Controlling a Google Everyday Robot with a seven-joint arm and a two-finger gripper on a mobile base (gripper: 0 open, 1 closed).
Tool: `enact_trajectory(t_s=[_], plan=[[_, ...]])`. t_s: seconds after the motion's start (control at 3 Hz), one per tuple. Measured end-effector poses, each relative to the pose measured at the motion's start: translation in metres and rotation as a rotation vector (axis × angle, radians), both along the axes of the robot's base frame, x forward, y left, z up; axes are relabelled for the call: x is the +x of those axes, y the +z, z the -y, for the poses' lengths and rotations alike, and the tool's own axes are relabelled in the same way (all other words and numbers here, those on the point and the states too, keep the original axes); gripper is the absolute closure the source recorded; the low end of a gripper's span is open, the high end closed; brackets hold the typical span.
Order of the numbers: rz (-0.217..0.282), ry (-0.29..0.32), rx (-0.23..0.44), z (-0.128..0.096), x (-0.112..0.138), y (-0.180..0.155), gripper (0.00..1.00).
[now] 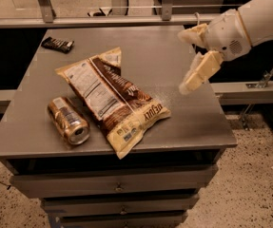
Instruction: Move brown chip bag near orange can
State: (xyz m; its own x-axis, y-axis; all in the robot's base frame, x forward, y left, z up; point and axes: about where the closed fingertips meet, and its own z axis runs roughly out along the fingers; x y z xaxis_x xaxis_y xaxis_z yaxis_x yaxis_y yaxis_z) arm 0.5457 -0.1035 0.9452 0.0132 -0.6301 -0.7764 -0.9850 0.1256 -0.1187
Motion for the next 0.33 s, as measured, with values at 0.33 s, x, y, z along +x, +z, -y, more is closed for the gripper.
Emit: enact_trajectory(t_s=[0.33], plan=[[0.015, -0.013, 0.001, 0.0062, 0.0025, 0.0057, 0.00]])
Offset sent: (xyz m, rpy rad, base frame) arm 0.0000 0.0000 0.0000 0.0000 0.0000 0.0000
